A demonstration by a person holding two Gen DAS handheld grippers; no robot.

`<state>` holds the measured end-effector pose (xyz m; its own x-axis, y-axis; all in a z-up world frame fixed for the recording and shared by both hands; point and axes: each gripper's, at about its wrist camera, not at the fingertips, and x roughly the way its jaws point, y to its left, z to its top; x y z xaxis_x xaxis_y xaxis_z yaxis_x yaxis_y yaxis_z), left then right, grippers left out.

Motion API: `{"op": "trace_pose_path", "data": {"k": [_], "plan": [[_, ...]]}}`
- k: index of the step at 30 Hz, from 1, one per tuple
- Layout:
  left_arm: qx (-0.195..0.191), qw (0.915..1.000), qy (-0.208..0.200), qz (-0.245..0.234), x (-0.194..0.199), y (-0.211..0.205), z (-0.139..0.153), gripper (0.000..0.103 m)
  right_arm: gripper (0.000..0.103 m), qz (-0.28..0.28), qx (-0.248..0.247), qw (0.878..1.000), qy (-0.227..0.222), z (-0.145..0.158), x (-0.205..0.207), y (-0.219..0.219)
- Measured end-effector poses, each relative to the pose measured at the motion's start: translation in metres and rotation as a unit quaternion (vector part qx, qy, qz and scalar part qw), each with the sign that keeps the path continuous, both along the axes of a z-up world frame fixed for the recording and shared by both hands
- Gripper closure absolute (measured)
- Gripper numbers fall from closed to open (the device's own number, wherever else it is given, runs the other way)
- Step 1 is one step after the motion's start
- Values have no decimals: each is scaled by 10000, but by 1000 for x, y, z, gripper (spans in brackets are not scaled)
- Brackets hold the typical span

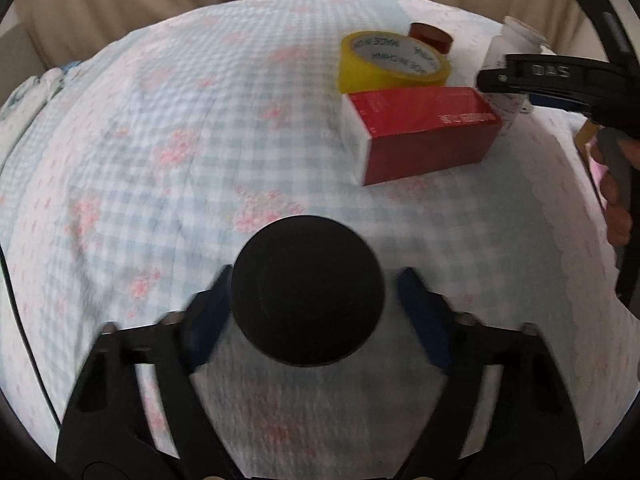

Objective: Organize rigid objects
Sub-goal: 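Grasp the black round lid with the left gripper while the right grasps the white pill bottle, then carry the black lid and white pill bottle over the cardboard box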

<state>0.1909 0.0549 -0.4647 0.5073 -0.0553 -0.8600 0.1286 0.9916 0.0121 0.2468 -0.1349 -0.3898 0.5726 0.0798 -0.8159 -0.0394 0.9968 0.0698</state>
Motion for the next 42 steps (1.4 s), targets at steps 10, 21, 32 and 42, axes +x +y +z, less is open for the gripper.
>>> {"op": "trace_pose_path", "data": {"k": [10, 21, 32, 42], "plan": [[61, 10000, -24, -64, 2, -1, 3, 50, 56, 334, -141, 9993, -53, 0, 8, 11], [18, 9999, -43, 88, 1, 4, 18, 50, 56, 361, -76, 9993, 28, 9, 1, 10], [-118, 9995, -290, 105, -1, 5, 95, 50, 56, 167, 110, 9998, -84, 77, -19, 5], [-314, 9980, -547, 18, -9, 3, 206, 50, 56, 29, 277, 9995, -159, 191, -58, -2]]}}
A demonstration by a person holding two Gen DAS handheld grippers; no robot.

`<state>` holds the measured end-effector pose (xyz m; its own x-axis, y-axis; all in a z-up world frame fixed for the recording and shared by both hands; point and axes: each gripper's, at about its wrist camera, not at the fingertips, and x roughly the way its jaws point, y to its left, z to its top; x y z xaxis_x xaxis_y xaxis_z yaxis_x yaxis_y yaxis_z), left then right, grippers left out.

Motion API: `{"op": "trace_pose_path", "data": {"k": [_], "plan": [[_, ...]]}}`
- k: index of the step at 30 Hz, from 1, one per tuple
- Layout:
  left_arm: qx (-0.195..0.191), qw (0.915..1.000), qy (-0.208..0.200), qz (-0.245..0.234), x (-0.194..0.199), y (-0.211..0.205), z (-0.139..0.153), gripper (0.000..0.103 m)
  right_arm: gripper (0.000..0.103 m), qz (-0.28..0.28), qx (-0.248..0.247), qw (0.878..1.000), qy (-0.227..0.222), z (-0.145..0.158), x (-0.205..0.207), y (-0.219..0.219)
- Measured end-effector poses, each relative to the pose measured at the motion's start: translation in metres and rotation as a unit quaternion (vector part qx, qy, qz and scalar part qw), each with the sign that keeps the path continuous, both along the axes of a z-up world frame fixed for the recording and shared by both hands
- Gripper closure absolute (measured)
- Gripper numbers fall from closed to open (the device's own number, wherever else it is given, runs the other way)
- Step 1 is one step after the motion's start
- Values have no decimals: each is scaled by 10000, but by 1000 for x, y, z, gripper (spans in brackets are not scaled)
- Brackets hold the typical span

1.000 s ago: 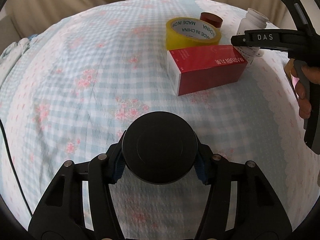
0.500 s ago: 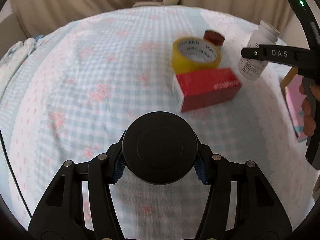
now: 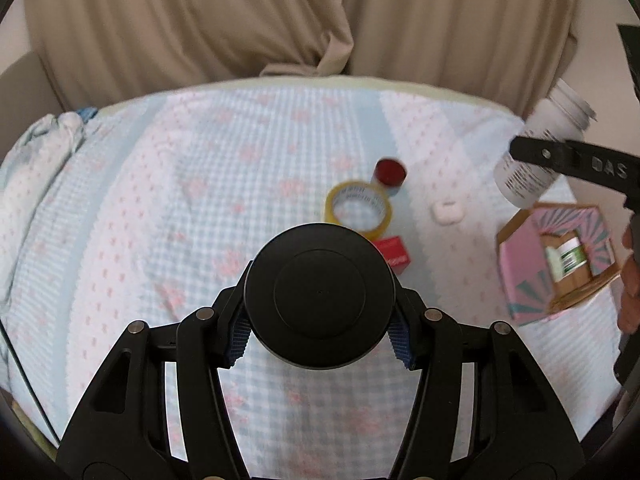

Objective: Organize rigid objects
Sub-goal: 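Carry the black lid and white pill bottle over the cardboard box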

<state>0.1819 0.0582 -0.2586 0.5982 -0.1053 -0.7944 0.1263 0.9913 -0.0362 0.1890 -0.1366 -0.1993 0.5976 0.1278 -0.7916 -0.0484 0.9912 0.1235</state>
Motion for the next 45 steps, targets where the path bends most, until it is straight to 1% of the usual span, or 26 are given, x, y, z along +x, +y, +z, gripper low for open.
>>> {"op": "trace_pose_path", "data": {"k": [1, 5, 8, 12, 15, 18, 21, 24, 27, 33, 38, 45], "plan": [[-5, 10000, -18, -13, -1, 0, 6, 50, 56, -14, 14, 10000, -23, 13, -6, -3], [-9, 9999, -109, -84, -7, -12, 38, 50, 56, -57, 10, 10000, -77, 44, -25, -14], [-101, 9998, -131, -140, -13, -27, 59, 50, 56, -136, 20, 9999, -104, 63, -43, -32], [-236, 9993, -85, -269, -24, -59, 84, 50, 56, -274, 123, 9995, -60, 79, -67, -61], [-273, 9990, -96, -331, -34, -90, 99, 50, 56, -250, 115, 9996, -49, 87, -84, -87], [-370, 9986, -91, -375, -43, -127, 108, 50, 56, -247, 97, 9996, 22, 91, -101, -118], [-378, 9982, -92, -449, -48, -163, 112, 50, 56, -394, 115, 9991, 70, 94, -115, -154], [-455, 9976, -69, -509, -50, -198, 111, 50, 56, -497, 71, 9987, 110, 94, -126, -189], [-446, 9971, -30, -615, -51, -230, 109, 50, 56, -598, -26, 9981, 131, 94, -135, -224], [-423, 9956, 128, -821, -45, -292, 93, 50, 56, -793, -126, 9964, 267, 82, -138, -278], [-341, 9937, 311, -1025, -35, -340, 68, 50, 56, -881, -139, 9949, 477, 60, -130, -314], [-136, 9902, 743, -1172, -4, -391, 17, 50, 56, -1004, 7, 9910, 883, 11, -118, -349]]}}
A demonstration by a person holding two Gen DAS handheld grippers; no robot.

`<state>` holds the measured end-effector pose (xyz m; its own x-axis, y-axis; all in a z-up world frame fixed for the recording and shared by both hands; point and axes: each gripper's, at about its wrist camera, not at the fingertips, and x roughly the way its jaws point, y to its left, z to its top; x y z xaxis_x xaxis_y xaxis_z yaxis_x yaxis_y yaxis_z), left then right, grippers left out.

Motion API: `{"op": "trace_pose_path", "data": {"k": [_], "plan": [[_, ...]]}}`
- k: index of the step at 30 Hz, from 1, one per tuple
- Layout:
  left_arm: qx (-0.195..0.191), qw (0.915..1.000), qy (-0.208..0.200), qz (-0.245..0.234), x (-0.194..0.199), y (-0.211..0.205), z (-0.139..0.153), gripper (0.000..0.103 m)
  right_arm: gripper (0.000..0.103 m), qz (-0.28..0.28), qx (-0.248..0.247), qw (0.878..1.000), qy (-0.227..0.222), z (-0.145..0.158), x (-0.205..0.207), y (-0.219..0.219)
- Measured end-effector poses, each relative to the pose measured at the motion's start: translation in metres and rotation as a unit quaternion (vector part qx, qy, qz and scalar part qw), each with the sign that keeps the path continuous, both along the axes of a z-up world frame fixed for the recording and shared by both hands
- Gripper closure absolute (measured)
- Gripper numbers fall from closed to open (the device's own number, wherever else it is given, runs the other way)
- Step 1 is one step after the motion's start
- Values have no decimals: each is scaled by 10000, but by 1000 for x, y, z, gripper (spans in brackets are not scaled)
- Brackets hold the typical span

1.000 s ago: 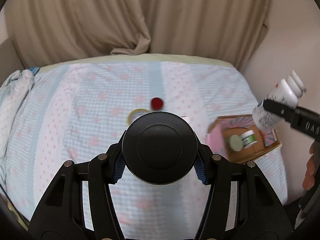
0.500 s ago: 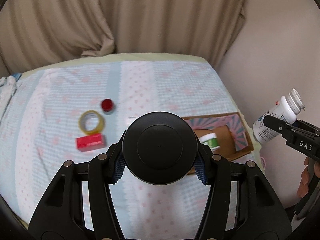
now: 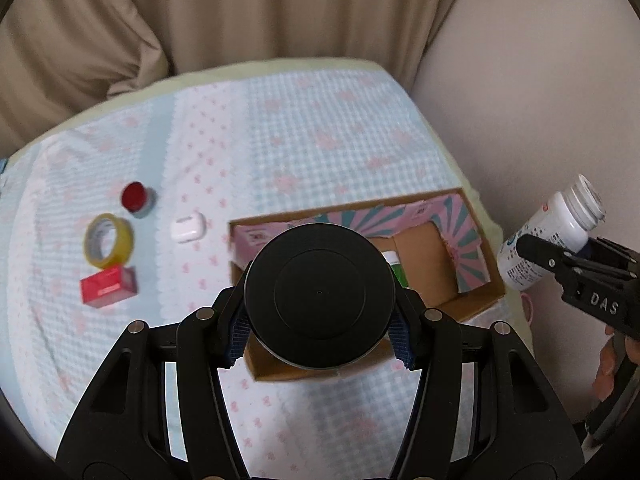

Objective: Organize rigid objects
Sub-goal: 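Carry the black lid and white pill bottle over the cardboard box, then lower both items into the box and open both grippers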

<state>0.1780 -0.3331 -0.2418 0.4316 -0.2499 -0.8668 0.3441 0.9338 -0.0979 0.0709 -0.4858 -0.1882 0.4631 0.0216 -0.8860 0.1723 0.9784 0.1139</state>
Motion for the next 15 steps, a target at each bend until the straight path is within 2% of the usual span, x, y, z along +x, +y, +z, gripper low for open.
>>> {"op": "trace_pose_path", "data": {"k": [7, 15], "plan": [[247, 9989, 357, -178, 39, -32, -54, 50, 56, -142, 189, 9992, 326, -53, 10, -15], [643, 9948, 587, -523, 75, -61, -111, 50, 56, -175, 308, 9978, 556, -98, 16, -19]]}}
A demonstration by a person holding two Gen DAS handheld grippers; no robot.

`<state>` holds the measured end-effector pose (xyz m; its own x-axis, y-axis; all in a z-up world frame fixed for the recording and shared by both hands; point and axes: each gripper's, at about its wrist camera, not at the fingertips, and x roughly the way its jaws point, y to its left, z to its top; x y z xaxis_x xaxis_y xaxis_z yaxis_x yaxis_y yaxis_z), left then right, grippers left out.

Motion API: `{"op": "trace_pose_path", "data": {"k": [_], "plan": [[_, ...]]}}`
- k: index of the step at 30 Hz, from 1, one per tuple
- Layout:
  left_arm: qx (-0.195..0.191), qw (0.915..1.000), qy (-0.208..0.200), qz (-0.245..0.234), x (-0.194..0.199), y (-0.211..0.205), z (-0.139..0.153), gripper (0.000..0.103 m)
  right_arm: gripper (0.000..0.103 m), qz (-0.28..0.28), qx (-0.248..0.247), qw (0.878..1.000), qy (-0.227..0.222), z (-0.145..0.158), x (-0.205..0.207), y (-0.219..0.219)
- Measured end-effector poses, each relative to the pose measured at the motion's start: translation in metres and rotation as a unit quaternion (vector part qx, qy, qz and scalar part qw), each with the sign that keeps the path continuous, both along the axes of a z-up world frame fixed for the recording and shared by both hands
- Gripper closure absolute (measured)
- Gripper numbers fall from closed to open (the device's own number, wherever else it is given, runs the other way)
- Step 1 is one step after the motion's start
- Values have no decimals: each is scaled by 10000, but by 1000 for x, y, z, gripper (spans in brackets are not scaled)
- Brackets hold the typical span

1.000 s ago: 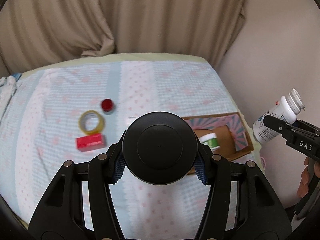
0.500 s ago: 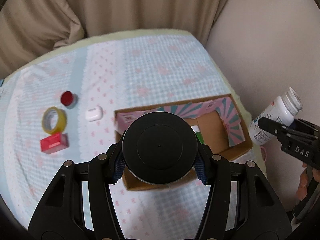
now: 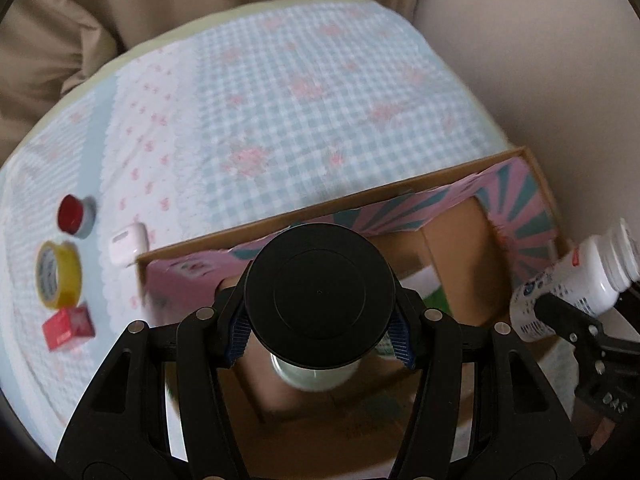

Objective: Organize rigid objects
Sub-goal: 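Lower both items into the box and open both grippers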

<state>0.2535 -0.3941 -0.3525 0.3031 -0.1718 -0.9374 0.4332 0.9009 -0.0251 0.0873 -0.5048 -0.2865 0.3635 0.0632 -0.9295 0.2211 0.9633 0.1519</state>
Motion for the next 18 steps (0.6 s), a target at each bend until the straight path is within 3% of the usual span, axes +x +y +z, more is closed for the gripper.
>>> {"op": "trace_pose_path", "data": {"k": [8, 10, 11, 12, 14, 15, 16, 18], "plan": [[306, 9994, 23, -182, 5, -8, -13, 50, 56, 27, 104, 9999, 17, -15, 3, 0], [339, 9992, -4, -190, 3, -10, -10, 24, 56, 55, 109, 9999, 15, -18, 4, 1], [292, 9994, -11, -201, 3, -10, -8, 1, 56, 55, 97, 9999, 29, -19, 4, 1], [211, 9995, -32, -212, 2, -10, -4, 0, 55, 63, 115, 9999, 85, -23, 7, 1], [104, 9996, -54, -241, 0, -11, 4, 0, 38, -8, 113, 9999, 110, -24, 5, 1], [144, 9995, -97, -252, -1, -12, 7, 0, 7, -54, 67, 9999, 95, -23, 3, 0], [204, 9993, -157, -270, -3, -12, 11, 0, 0, -67, 54, 10000, 48, -20, -1, 0], [240, 9990, -221, -303, -7, -12, 18, 0, 0, -142, 160, 9998, -49, -12, -12, 0]]}}
